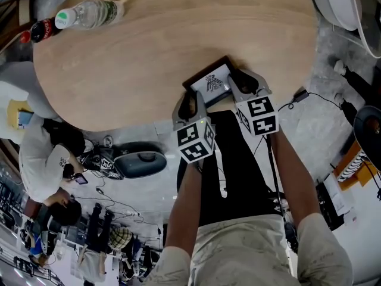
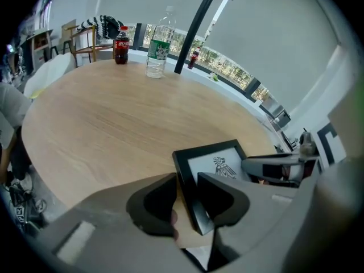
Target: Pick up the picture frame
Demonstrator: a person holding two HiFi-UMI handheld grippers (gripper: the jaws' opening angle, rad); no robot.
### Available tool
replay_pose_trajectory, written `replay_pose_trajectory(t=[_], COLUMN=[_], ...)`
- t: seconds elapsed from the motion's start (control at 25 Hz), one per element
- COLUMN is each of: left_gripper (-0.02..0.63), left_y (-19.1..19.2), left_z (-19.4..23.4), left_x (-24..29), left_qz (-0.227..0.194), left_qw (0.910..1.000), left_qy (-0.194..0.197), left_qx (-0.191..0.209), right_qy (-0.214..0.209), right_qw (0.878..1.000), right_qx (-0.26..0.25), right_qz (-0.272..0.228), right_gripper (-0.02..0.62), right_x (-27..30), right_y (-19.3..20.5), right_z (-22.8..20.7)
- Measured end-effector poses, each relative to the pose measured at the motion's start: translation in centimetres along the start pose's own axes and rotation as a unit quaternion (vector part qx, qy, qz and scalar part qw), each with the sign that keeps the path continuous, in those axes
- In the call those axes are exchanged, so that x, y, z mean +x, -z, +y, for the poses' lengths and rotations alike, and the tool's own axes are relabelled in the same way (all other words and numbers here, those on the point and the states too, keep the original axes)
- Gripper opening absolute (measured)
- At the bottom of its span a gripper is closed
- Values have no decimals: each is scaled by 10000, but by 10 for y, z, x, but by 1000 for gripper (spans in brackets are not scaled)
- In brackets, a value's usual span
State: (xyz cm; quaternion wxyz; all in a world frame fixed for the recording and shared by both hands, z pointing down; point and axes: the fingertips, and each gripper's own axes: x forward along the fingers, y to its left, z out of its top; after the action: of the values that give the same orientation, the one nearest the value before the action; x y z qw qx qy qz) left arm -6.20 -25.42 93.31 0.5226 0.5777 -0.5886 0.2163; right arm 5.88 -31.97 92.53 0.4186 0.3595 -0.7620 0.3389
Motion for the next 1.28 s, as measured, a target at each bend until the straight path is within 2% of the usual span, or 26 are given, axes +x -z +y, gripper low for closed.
replay_pose_trajectory(t=[0.28,0.52,0.96,1.28], left_gripper=[101,95,94,91], left_y=[-4,-16,-60,-97], left_z=[1,-1,-10,-29], left_x=[0,-2,-31,-67], left_qz=[-14,-130,-589,-946], left_qw=[10000,9999,9979,9944], left_qy=[-2,44,64,102], left_qx=[-74,95,276,461], right_qy=[38,81,152,216], right_qw=[9999,9999,9981,9955], right_qx=[-100,-33,-196,-129], right_qz=[10,-95,-572,-913], right_gripper=[73,72,72,71], right_x=[0,-8,-36,-72], right_y=[1,-5,-49,-80], right_z=[-1,0,8,12])
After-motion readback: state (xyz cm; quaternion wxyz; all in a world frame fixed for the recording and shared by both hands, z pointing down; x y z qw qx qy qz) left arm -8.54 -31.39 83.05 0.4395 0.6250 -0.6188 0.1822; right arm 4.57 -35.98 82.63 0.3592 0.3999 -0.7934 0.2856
